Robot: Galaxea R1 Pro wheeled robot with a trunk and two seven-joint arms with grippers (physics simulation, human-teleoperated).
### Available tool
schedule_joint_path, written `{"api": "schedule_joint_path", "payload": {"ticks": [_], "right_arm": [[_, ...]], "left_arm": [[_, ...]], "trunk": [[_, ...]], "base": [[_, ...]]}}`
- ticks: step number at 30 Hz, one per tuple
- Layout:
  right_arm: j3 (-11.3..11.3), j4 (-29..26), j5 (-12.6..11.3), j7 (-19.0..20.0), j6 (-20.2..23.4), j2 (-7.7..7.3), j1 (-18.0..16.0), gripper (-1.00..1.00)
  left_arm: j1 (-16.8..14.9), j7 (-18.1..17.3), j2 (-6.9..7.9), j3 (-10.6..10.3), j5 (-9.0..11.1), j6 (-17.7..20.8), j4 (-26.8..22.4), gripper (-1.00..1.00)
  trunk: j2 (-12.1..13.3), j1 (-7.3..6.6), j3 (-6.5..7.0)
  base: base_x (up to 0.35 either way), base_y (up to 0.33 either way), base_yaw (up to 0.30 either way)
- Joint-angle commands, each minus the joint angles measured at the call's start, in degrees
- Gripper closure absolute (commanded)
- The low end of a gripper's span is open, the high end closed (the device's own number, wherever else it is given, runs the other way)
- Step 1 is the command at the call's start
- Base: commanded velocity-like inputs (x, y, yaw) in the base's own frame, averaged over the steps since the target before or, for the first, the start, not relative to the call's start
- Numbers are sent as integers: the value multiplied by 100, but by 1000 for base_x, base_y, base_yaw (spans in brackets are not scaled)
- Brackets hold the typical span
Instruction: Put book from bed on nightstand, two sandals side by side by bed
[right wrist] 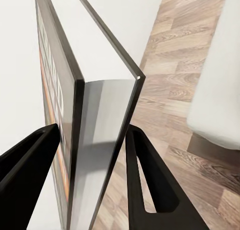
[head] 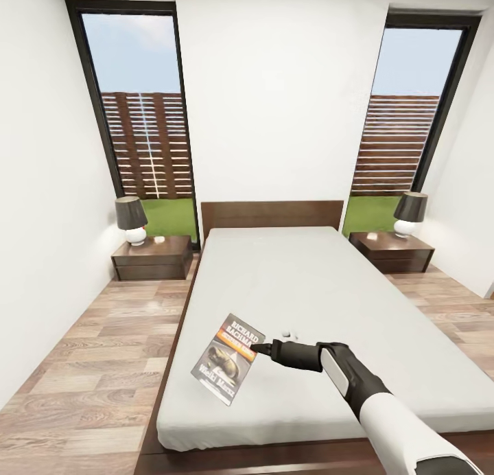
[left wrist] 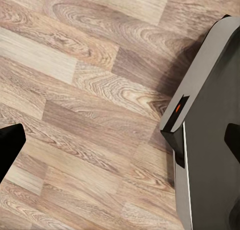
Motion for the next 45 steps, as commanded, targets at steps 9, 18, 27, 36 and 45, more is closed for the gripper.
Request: {"api": "schedule_joint_path", "payload": {"ticks": [9, 18, 27, 36, 45], "right_arm": [[-8, -3, -61, -13, 42, -1, -5, 100], [-27, -1, -82, -10, 189, -8, -5, 100], [-37, -3, -93, 3, 345, -36, -5, 100], [-38, -4, -78, -7, 351, -26, -5, 100], [-40, -4, -72, -9, 350, -24, -5, 100]], "left_arm": [[-2, -22, -1, -48, 59, -19, 6, -100], [-2, -22, -1, -47, 59, -19, 5, -100], [-2, -22, -1, -48, 59, -18, 6, -100], [-2, -53, -1, -48, 44, -12, -2, -100], [-2, -65, -1, -49, 34, -10, -3, -100]], "trunk": [[-12, 4, -12], [-12, 4, -12], [-12, 4, -12], [-12, 4, -12], [-12, 4, -12]], "base": [[0, 0, 0], [0, 0, 0], [0, 0, 0], [0, 0, 0], [0, 52, 0]]}}
